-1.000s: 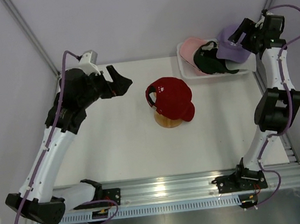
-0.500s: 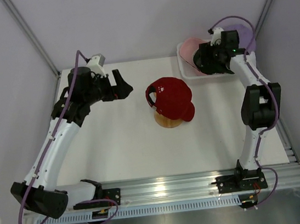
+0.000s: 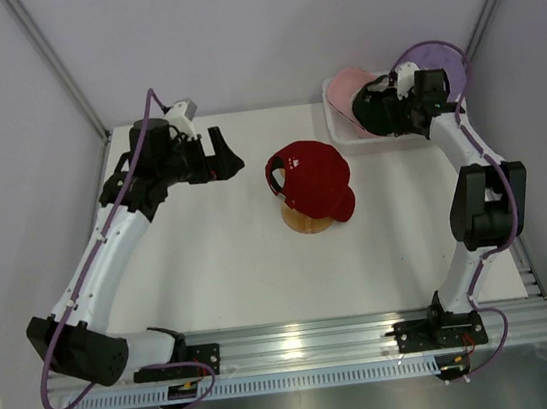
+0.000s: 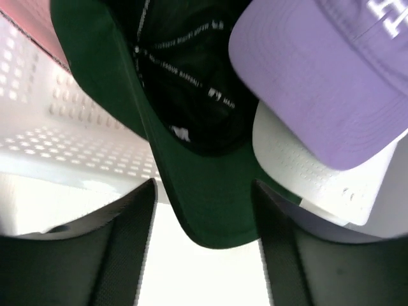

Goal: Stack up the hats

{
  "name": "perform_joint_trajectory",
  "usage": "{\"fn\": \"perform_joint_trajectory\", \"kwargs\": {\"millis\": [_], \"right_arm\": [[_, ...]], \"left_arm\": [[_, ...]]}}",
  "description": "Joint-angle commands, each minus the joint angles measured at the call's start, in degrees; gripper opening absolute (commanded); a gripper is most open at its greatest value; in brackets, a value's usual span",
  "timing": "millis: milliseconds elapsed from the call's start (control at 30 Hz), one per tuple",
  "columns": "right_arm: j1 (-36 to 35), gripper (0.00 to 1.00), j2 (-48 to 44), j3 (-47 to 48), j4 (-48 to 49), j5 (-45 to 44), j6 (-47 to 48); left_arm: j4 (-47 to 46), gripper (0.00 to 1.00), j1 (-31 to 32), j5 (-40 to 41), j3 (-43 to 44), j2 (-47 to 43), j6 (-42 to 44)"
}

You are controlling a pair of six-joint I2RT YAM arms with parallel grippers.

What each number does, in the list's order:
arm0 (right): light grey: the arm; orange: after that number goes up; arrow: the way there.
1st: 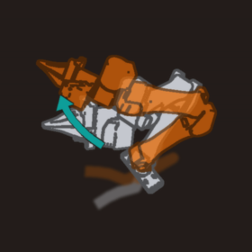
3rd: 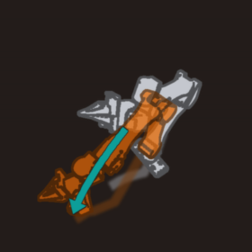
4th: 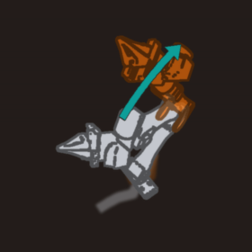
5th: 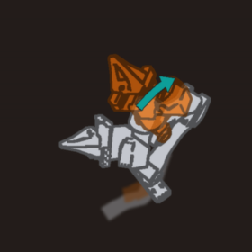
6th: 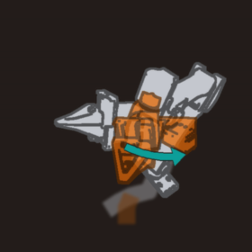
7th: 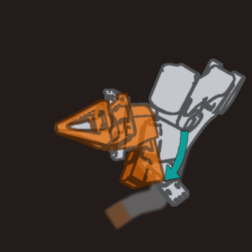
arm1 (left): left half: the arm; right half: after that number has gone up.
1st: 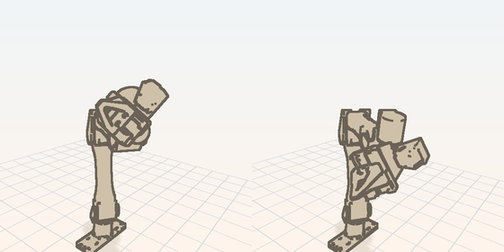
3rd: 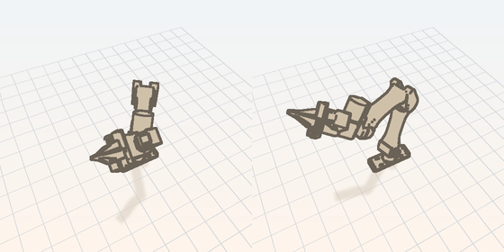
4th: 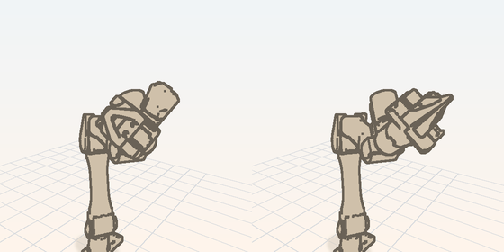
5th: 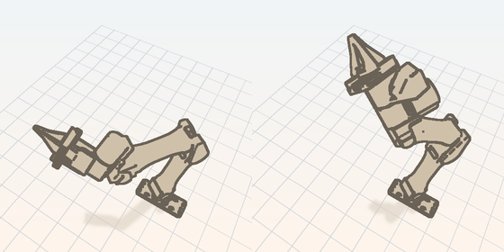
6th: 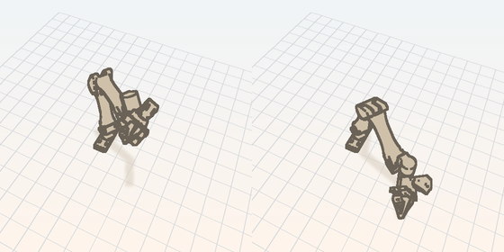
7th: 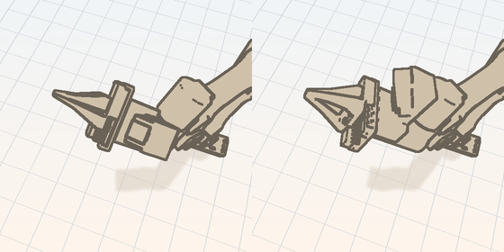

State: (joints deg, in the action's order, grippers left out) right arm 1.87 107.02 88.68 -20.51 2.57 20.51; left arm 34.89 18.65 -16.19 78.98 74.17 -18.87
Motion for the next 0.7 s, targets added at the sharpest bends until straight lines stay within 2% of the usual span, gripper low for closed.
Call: {"fn": "perform_joint_trajectory", "kwargs": {"millis": [0,133,267,333,367,400,433,500,567,600,633,667], "right_arm": [[-0.38,0.61,-2.17,1.22,3.82,-1.16,4.01],[-0.37,0.42,-0.06,2.98,3.47,1.55,4.80],[-0.55,0.44,2.22,5.53,0.66,3.15,5.68],[-0.64,0.40,3.10,5.97,0.56,1.75,6.12],[-0.64,0.34,3.37,6.06,0.74,0.69,6.38],[-0.64,0.13,3.72,6.32,1.17,-0.45,5.95],[-0.55,0.03,3.81,7.63,1.18,-1.68,4.99],[0.24,0.00,3.20,10.44,-0.93,0.84,-0.17],[1.90,0.00,0.65,14.48,-0.24,8.21,-6.77],[2.69,0.00,-0.31,15.98,0.03,11.72,-13.68],[3.40,0.00,-1.98,17.47,0.64,18.54,-17.40],[4.01,0.00,-2.52,20.18,2.65,20.44,-21.00]], "left_arm": [[-0.35,0.99,-0.64,-2.53,2.49,0.89,0.77],[-0.44,0.99,-0.64,-2.10,2.58,0.89,0.59],[0.35,0.99,-0.64,-0.43,2.67,0.27,0.77],[0.79,0.99,-0.73,0.45,2.50,-0.25,0.86],[0.88,0.99,-0.81,0.80,3.10,-0.43,0.77],[0.96,0.99,-0.73,0.89,2.50,-0.69,0.77],[0.96,0.99,-0.73,1.07,2.49,-0.96,0.77],[0.79,1.00,-0.73,1.16,2.58,-1.40,0.68],[0.79,1.00,-0.73,0.72,2.41,-2.01,0.07],[0.79,0.99,-0.73,0.37,2.23,-2.36,-0.20],[0.53,1.00,-0.73,-0.42,1.71,-3.41,-0.46],[-0.08,0.99,-0.73,-0.77,1.36,-4.03,-0.98]]}}
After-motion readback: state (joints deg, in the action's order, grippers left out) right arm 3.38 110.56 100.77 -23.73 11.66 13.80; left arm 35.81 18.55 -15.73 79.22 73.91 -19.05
